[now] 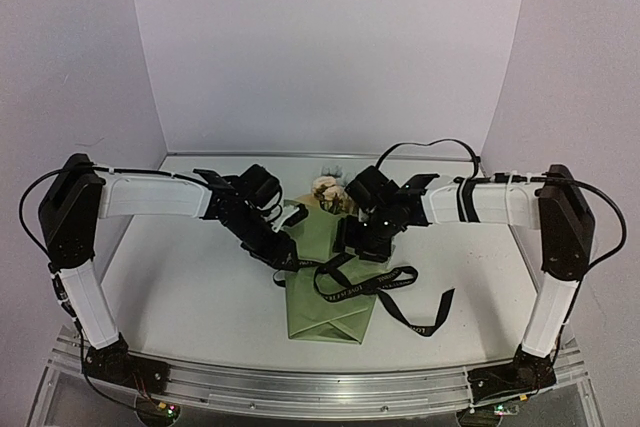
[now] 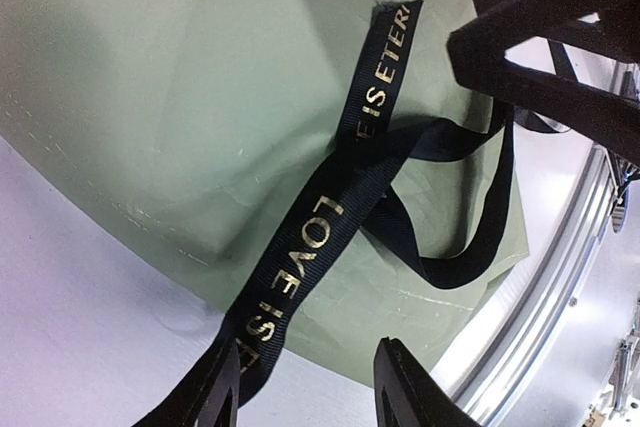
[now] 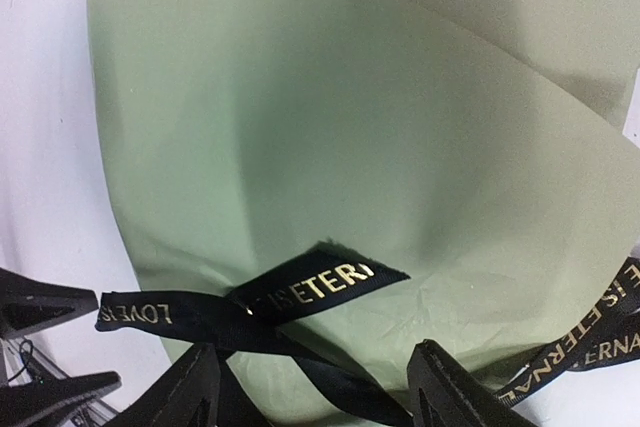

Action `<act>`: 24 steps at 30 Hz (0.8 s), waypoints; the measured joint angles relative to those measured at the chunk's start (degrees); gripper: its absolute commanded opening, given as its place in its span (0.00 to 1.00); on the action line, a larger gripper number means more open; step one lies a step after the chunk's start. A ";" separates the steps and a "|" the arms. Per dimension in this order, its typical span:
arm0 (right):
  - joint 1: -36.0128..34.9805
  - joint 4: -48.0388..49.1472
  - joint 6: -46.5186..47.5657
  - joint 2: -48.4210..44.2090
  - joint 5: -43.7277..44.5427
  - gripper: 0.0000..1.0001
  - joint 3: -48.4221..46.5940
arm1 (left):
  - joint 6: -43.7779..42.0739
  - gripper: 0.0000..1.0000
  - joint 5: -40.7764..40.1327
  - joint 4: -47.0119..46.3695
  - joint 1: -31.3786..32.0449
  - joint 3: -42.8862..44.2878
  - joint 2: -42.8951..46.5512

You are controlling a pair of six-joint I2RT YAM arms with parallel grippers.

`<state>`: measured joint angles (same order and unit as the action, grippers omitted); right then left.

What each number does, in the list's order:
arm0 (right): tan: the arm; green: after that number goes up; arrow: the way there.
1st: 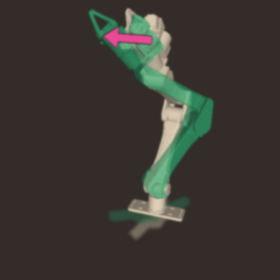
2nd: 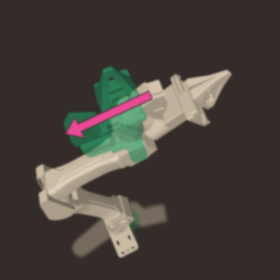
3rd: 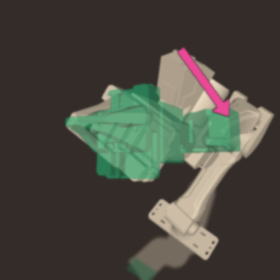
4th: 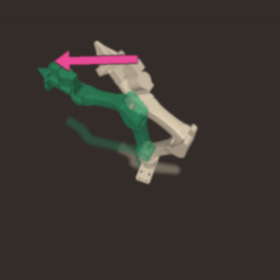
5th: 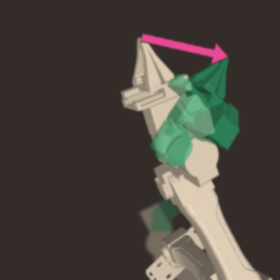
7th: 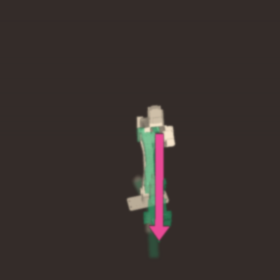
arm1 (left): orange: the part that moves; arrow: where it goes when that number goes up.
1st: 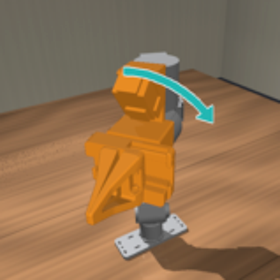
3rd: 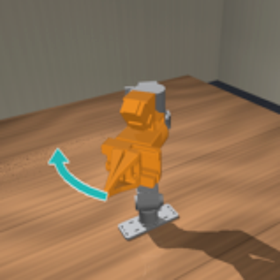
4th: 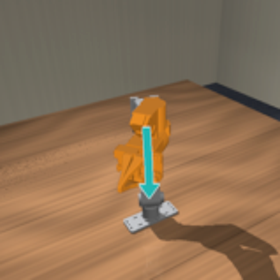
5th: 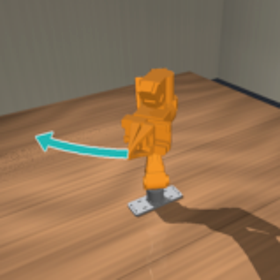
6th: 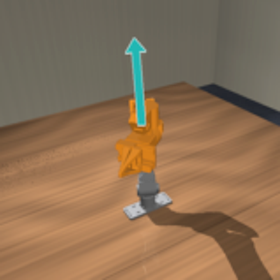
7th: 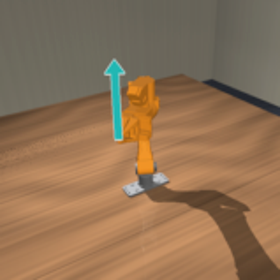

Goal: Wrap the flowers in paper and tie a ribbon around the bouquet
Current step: Cross the ribbon over the folded bouquet.

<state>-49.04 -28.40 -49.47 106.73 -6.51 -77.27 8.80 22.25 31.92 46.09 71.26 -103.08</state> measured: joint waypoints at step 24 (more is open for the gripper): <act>-0.88 -7.26 -1.92 11.83 6.69 0.39 -11.32 | 0.66 0.46 -0.38 -2.00 0.00 -1.79 3.90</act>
<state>-49.91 -35.66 -51.39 118.56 0.18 -88.59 9.45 21.87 29.92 46.09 69.47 -99.18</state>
